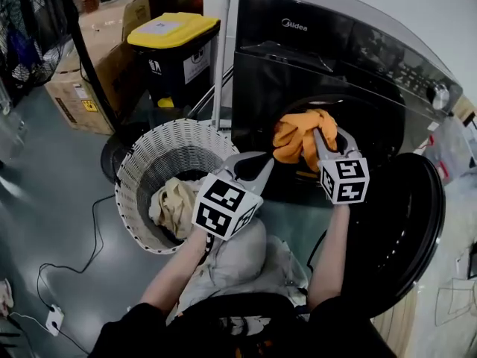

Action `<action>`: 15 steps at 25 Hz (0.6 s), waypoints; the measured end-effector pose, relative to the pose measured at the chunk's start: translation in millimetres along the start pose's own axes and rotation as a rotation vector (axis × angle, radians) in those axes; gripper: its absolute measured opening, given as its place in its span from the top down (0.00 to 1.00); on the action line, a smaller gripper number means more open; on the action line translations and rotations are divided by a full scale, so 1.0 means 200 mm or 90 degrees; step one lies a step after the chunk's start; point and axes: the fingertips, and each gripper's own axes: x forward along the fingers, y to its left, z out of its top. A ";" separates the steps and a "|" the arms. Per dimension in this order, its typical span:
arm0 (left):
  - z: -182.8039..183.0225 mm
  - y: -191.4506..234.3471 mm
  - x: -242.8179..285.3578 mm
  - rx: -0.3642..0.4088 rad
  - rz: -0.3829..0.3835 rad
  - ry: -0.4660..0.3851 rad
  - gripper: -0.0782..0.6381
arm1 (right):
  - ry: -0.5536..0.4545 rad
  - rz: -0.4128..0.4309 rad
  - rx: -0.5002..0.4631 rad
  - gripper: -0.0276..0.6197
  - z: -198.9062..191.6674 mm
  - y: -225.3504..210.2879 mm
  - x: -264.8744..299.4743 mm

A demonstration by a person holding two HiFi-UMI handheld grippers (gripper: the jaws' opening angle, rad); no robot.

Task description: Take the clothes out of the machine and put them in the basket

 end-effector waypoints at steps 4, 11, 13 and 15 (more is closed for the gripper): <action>0.02 -0.02 -0.07 0.009 0.006 -0.007 0.87 | -0.047 0.022 -0.013 0.78 0.19 0.08 -0.12; 0.05 0.03 -0.26 0.001 0.045 -0.032 0.87 | -0.158 0.116 -0.030 0.78 0.59 0.35 -0.27; 0.07 0.08 -0.33 -0.002 0.063 -0.041 0.87 | -0.185 0.152 -0.027 0.78 0.69 0.45 -0.27; 0.08 0.13 -0.41 -0.003 0.085 -0.049 0.87 | -0.206 0.186 -0.028 0.78 0.77 0.56 -0.25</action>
